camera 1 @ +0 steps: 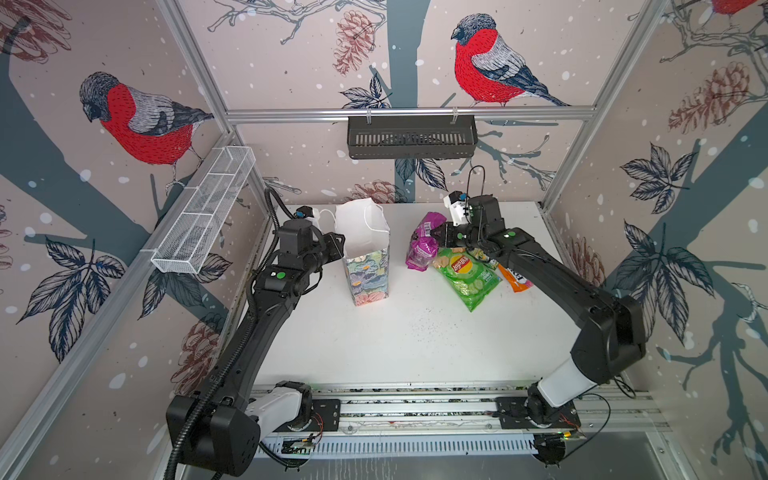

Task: Take the snacks out of the paper bag
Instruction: Place the paper bag at the center of the table, then place the snack at the top-center of the table.

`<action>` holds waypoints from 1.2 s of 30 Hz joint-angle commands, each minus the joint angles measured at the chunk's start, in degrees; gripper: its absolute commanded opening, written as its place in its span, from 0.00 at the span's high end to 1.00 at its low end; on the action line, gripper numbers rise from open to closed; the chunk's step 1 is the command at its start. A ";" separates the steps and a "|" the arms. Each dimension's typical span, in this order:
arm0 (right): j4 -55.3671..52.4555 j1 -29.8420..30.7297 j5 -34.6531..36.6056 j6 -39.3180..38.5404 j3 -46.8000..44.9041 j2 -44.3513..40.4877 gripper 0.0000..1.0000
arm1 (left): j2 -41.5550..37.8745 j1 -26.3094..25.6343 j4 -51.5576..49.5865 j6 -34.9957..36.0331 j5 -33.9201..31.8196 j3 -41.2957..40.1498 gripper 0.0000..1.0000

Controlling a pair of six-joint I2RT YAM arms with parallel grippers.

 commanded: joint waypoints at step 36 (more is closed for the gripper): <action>-7.52 1.04 -2.09 -7.37 14.07 18.74 0.60 | -14.12 0.11 4.47 4.40 -12.17 -0.24 0.57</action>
